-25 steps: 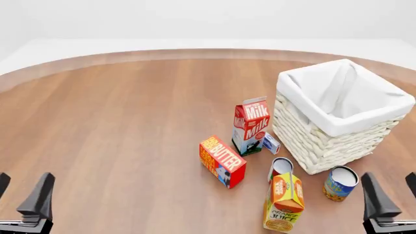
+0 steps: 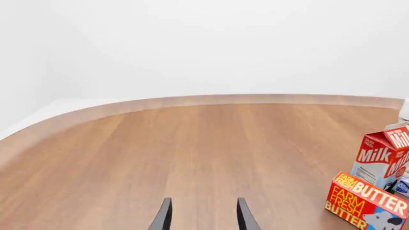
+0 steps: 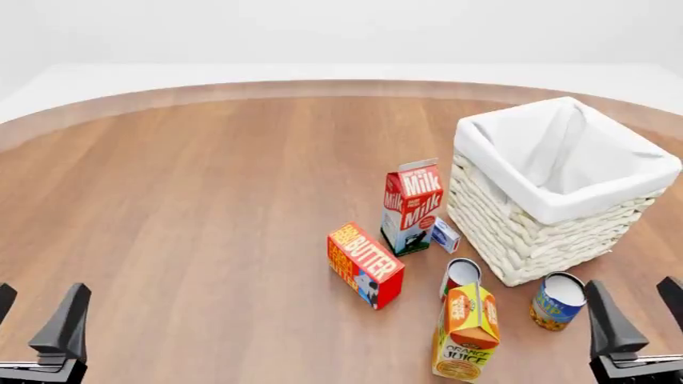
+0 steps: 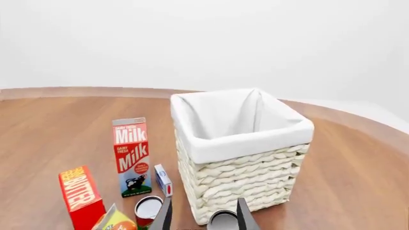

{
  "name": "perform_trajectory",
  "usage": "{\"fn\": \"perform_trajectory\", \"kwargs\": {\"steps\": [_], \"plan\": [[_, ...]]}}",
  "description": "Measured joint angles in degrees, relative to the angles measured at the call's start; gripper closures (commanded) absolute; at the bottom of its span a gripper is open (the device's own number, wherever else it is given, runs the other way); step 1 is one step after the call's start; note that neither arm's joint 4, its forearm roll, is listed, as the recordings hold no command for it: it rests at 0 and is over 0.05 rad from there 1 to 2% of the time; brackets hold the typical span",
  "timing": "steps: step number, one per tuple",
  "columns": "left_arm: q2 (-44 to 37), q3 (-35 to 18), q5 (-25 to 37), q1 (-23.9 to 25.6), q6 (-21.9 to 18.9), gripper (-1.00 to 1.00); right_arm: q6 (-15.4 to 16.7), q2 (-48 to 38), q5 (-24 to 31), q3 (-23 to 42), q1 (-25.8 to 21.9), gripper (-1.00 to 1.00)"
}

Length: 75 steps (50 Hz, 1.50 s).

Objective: Pick up the alphabet soup, and put it in the basket.

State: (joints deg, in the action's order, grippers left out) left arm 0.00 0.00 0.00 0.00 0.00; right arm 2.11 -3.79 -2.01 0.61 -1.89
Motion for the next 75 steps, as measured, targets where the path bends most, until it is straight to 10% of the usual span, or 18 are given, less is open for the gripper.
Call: {"fn": "perform_trajectory", "kwargs": {"steps": [75], "plan": [[0.00, 0.00, 0.00, 0.00, 0.00, -1.00, 4.55, -14.94, -2.98, -0.58, 3.49, -1.00]]}}
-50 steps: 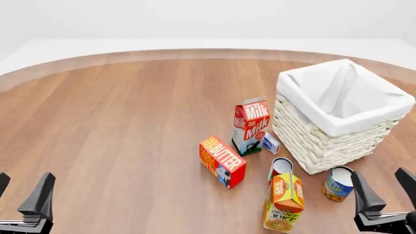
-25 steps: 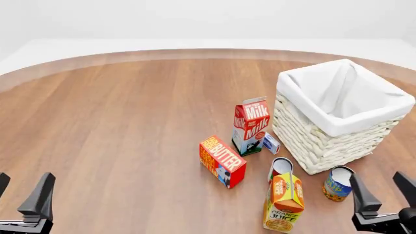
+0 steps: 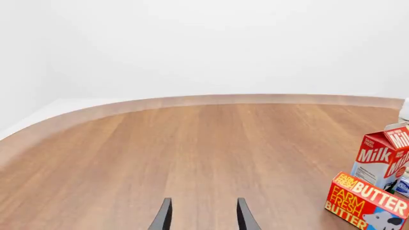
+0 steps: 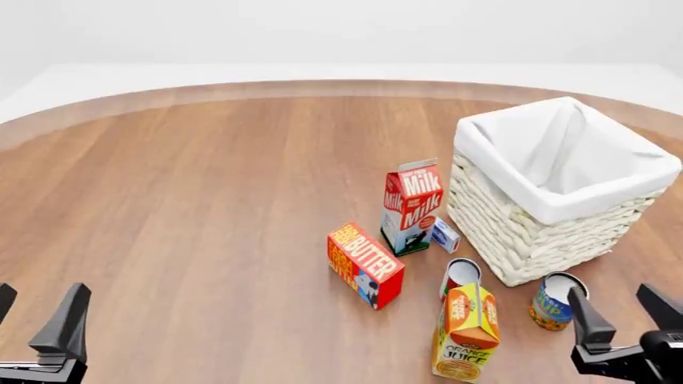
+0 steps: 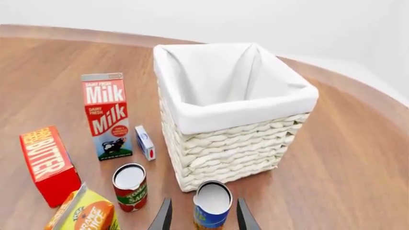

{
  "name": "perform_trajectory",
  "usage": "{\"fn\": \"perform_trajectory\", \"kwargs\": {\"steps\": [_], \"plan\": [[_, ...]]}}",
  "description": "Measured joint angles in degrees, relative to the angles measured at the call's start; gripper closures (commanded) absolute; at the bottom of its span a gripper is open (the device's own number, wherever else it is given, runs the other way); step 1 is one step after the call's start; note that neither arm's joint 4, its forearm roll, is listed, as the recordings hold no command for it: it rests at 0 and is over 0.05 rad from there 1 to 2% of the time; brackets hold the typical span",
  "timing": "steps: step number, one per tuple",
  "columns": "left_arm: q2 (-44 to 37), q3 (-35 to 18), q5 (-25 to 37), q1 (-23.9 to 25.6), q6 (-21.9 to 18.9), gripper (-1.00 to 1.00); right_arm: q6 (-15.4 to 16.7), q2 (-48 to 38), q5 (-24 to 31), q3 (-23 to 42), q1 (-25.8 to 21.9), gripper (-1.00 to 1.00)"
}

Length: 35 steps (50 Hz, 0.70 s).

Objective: Pick up the alphabet soup, and put it in the basket.

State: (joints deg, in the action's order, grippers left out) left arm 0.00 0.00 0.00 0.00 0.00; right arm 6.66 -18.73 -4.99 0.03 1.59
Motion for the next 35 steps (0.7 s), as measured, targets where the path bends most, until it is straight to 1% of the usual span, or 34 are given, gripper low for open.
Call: {"fn": "perform_trajectory", "kwargs": {"steps": [6, 12, 35], "plan": [[0.00, 0.00, 0.00, 0.00, 0.00, -1.00, 0.07, -1.99, -1.14, -0.01, 0.27, -1.00], [0.00, 0.00, 0.00, 0.00, 0.00, -1.00, 0.28, -5.38, -3.50, -0.02, 0.67, -1.00], [0.00, 0.00, 0.00, 0.00, 0.00, -1.00, 0.73, -20.96, -15.73, -0.03, 1.68, -1.00]]}}
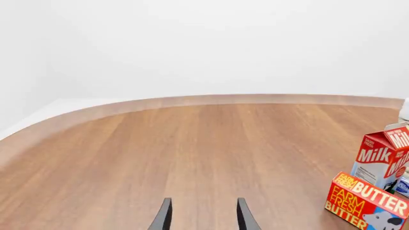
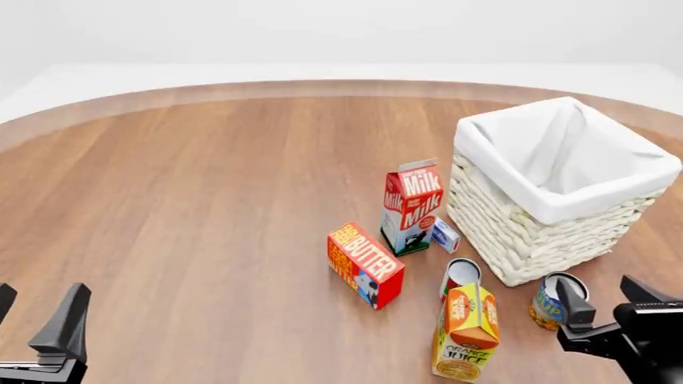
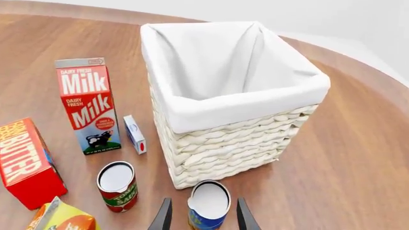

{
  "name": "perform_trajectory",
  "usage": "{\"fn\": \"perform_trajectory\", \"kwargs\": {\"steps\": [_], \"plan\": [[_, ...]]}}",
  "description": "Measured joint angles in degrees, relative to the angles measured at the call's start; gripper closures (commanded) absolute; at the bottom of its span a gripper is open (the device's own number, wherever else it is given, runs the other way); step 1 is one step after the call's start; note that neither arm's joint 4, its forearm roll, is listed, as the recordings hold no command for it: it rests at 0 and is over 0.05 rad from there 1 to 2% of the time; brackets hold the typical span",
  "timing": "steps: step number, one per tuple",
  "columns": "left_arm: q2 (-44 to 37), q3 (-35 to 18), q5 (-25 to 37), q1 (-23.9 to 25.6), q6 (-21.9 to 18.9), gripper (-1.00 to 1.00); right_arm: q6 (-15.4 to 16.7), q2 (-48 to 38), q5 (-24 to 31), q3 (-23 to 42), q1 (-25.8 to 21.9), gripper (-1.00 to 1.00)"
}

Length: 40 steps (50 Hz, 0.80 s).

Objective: Pick up the alphabet soup, and put it in the basket.

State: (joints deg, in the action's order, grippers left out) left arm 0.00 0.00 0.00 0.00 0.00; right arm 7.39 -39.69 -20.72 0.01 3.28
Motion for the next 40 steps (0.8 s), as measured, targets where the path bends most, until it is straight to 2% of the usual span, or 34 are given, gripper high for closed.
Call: {"fn": "perform_trajectory", "kwargs": {"steps": [10, 40], "plan": [[0.00, 0.00, 0.00, 0.00, 0.00, -1.00, -0.52, -5.95, -4.46, 0.00, 0.15, -1.00], [0.00, 0.00, 0.00, 0.00, 0.00, -1.00, -0.44, -16.42, -11.97, 0.00, 1.29, -1.00]]}}
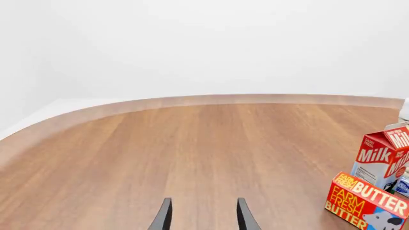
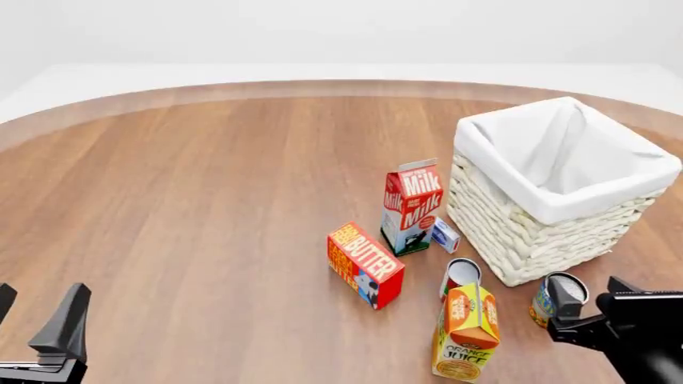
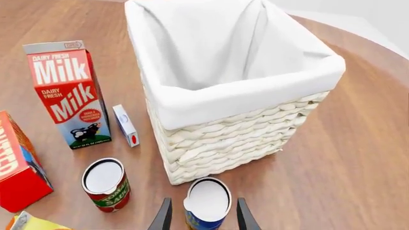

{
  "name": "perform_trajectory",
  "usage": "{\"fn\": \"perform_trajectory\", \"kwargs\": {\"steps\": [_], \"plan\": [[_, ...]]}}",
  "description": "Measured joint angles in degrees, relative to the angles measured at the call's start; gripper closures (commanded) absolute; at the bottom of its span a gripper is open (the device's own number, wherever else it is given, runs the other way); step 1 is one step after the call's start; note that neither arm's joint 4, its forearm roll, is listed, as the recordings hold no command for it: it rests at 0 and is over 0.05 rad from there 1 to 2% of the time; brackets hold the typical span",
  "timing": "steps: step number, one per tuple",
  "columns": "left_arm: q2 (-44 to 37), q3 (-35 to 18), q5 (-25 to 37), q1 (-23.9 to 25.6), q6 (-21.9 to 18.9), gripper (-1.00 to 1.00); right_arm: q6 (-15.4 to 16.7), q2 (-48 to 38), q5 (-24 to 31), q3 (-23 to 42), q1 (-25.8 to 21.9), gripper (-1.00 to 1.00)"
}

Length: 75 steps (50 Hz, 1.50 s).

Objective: Pick up the alphabet soup, and put it in the basket.

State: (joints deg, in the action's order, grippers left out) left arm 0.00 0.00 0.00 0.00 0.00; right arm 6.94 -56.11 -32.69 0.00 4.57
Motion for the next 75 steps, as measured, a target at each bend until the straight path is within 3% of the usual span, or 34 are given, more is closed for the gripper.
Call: {"fn": "perform_trajectory", "kwargs": {"steps": [22, 75], "plan": [[0.00, 0.00, 0.00, 0.00, 0.00, -1.00, 0.06, -6.65, -5.22, 0.00, 0.53, -1.00], [0.00, 0.00, 0.00, 0.00, 0.00, -1.00, 0.11, -33.91, -28.57, 0.01, 2.06, -1.00]]}}
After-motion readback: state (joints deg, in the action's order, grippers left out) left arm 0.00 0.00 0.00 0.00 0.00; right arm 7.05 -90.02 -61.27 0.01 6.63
